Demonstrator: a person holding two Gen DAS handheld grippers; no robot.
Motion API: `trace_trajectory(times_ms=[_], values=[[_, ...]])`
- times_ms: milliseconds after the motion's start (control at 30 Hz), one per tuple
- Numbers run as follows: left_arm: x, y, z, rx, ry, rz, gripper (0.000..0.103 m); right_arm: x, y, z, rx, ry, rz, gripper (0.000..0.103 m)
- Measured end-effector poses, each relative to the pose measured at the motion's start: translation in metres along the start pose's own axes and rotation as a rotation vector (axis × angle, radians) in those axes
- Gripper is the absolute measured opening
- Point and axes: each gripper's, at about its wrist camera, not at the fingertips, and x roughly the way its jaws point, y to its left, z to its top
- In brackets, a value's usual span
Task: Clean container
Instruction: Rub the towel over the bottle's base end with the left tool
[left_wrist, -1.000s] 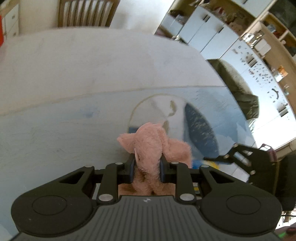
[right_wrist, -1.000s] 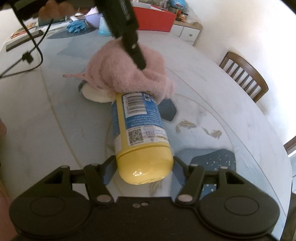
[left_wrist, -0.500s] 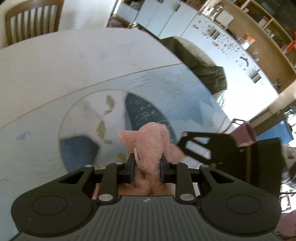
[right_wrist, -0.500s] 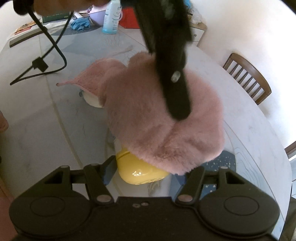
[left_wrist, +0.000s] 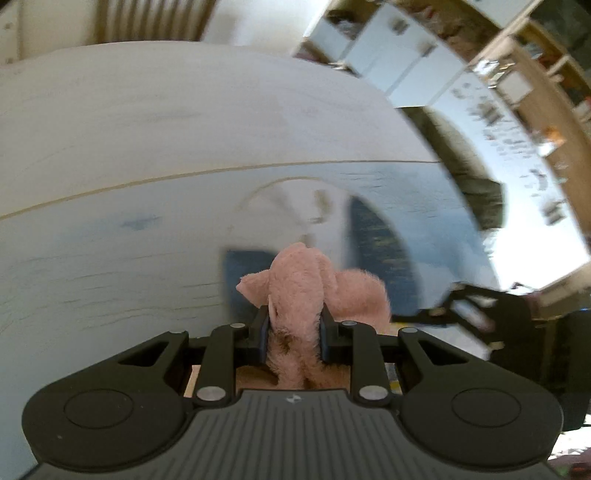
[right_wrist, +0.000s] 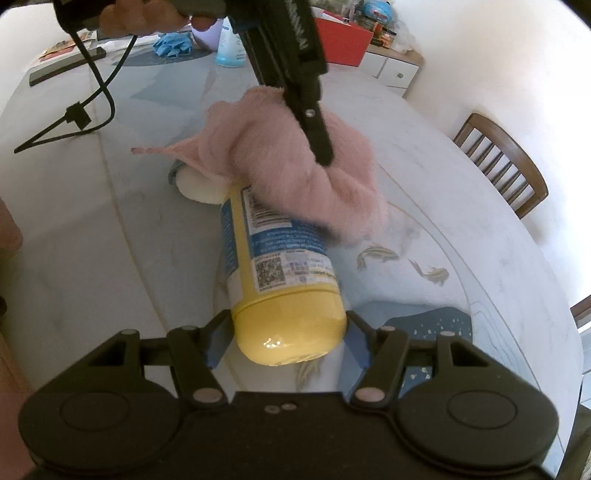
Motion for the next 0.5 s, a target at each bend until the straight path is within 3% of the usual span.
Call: trace_trajectory(times_ms=[100,200,300,500], values=[[0.006,0.012,-0.008,0.000,0.044,0.019,0.024,-0.001,-0.001,-0.002,0.002,0.001,0.003,0.063],[-0.010,0.008,-0.005,0.004,-0.011,0.014,0.024,-0.003,0.000,-0.003,0.004,0.003,-0.001,0.063],[-0.029,0.000,0.005,0.002,-0.057,-0.041,0.024,-0.003,0.000,-0.003,0.009,0.002,0.000,0.063],[-0.050,-0.048,0.014,0.121,-0.095,-0.143,0.024,-0.003,0.000,-0.002,0.010,0.004,-0.002,0.063]])
